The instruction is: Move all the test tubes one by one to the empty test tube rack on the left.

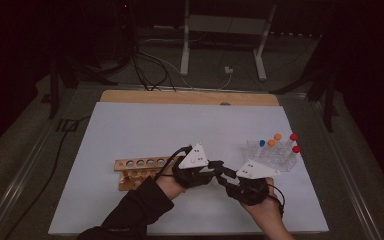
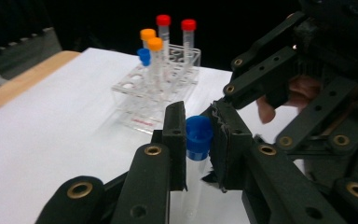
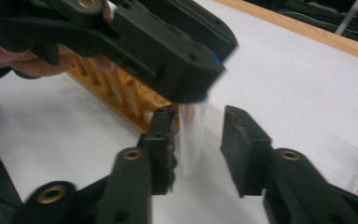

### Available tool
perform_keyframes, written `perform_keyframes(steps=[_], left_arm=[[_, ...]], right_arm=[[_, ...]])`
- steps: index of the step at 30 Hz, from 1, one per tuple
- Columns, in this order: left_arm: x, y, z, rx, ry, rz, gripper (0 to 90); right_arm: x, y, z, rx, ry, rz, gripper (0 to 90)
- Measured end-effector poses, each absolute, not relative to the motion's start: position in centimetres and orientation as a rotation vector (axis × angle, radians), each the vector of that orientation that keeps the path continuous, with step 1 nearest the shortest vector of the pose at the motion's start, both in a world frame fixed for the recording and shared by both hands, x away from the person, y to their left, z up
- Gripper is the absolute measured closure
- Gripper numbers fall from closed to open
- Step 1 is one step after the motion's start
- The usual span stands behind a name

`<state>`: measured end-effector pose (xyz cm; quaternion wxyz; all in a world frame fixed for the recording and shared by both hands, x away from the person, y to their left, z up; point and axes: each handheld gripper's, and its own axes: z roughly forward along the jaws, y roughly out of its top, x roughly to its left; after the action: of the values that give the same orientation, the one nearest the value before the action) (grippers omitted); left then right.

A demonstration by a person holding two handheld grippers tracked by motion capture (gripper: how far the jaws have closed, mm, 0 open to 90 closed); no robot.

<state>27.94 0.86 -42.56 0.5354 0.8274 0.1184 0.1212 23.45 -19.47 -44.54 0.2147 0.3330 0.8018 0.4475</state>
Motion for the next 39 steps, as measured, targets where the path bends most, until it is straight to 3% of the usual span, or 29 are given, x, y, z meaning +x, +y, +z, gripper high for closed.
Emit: perform_keyframes(steps=[1,11,12,13,16,18,26,39], left_arm=[[28.0,1.0,-42.4,1.965,0.284,0.276,78.0],[28.3,3.0,-40.8,1.951,0.307,0.318,78.0],[28.3,3.2,-40.7,1.952,0.31,0.324,78.0],[28.3,3.4,-40.5,1.95,0.315,0.328,78.0],[28.4,4.2,-40.1,1.945,0.331,0.345,78.0],[28.5,4.8,-39.8,1.943,0.338,0.354,78.0],[28.7,6.9,-38.7,1.926,0.377,0.405,78.0],[29.9,9.1,-38.5,1.902,0.449,0.469,78.0]], right_arm=[[23.5,-19.6,-44.5,0.929,2.211,1.244,55.4],[23.5,-20.0,-44.3,0.944,2.162,1.278,35.4],[23.5,-19.9,-44.3,0.952,2.15,1.27,27.7],[23.5,-19.9,-44.3,0.952,2.15,1.27,27.7],[23.5,-19.9,-44.3,0.971,2.129,1.273,14.9],[23.6,-20.0,-44.3,0.98,2.113,1.284,11.3],[23.7,-20.2,-44.2,1.002,2.096,1.309,0.0],[23.6,-20.5,-44.1,0.989,2.105,1.332,0.0]])
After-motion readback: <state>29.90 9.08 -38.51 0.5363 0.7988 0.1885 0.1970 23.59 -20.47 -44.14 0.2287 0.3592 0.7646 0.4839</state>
